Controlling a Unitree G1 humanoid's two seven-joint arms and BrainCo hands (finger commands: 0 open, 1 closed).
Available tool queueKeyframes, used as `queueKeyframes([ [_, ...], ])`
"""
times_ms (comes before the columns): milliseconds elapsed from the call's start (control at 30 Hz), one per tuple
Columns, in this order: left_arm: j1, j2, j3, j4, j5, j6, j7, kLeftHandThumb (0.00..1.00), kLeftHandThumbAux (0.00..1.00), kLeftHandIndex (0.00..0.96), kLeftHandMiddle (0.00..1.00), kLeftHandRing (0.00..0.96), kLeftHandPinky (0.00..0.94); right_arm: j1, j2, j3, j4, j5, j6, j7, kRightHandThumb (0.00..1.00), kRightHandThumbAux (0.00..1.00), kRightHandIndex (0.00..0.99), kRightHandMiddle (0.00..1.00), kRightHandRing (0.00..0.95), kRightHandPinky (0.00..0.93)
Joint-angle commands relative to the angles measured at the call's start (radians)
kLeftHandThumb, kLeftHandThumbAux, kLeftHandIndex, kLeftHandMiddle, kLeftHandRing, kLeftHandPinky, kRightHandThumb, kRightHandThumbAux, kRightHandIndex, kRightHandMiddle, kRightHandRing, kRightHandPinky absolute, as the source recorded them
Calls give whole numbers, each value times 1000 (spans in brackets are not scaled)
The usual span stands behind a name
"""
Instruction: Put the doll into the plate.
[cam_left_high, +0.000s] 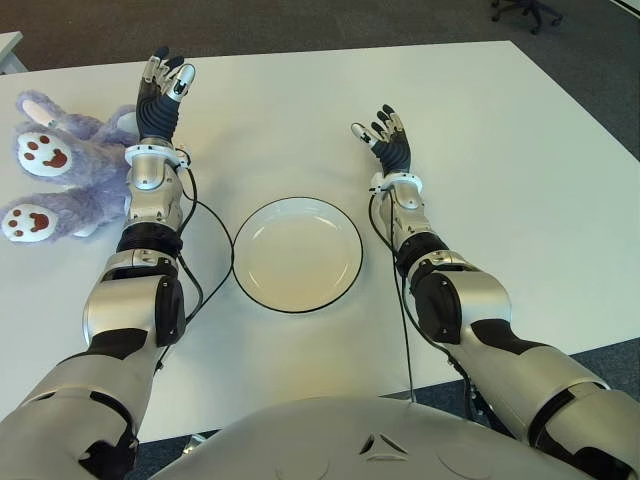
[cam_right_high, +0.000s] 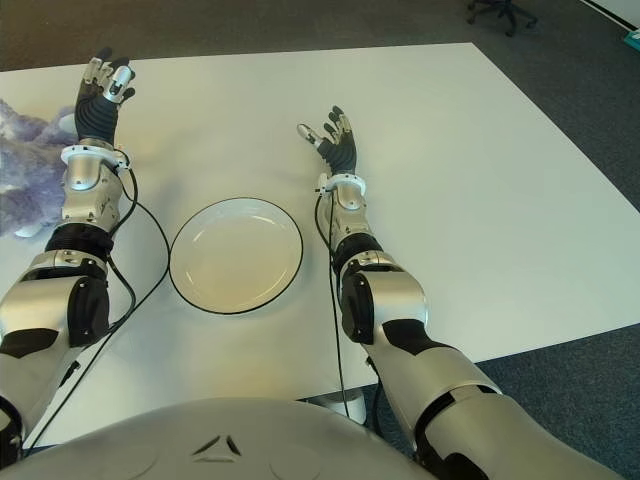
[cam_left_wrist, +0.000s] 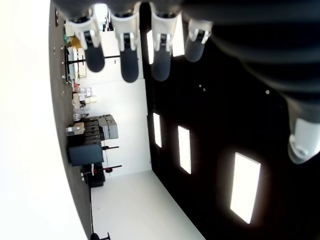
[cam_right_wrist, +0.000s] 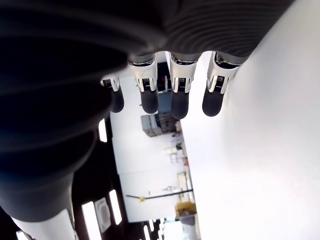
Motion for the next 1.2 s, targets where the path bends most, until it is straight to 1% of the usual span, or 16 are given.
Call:
queueKeyframes([
  [33,2,-5,-4,-20,2,21,1,0,438,70,158,162,187,58,14,-3,44,4,46,-8,108,781,45,77,79,95],
  [267,4,-8,-1,-31,-8,33,-15,0,449,55,157,164,170,59,13,-2,43,3,47,-7,102,780,44,70,72,87],
  [367,6,-12,-2,-45,-9,35,-15,0,452,55,159,167,193,61,12,-1,43,2,48,-6,102,775,41,70,73,93],
  [533,11,-17,-6,-69,-6,44,-9,0,451,55,161,170,192,61,12,-1,43,2,48,-6,106,772,43,74,79,101],
  [633,7,-19,-10,-83,0,56,-2,0,446,50,164,167,165,61,12,-1,43,2,49,-4,108,770,44,77,81,92],
  [800,-3,-20,-14,-97,9,70,9,0,446,46,166,162,156,63,14,-1,41,2,46,-4,111,777,47,86,88,108],
  [1033,5,-19,-33,-144,33,61,11,0,422,14,159,143,100,66,17,2,40,1,43,-5,115,778,49,91,93,108],
  [1100,6,-20,-36,-158,37,67,15,0,420,4,157,140,103,66,17,2,40,1,43,-6,117,778,50,92,94,111],
  [1200,2,-26,-42,-186,38,84,27,0,436,0,161,149,135,68,18,2,40,1,42,-6,121,777,51,90,93,110],
])
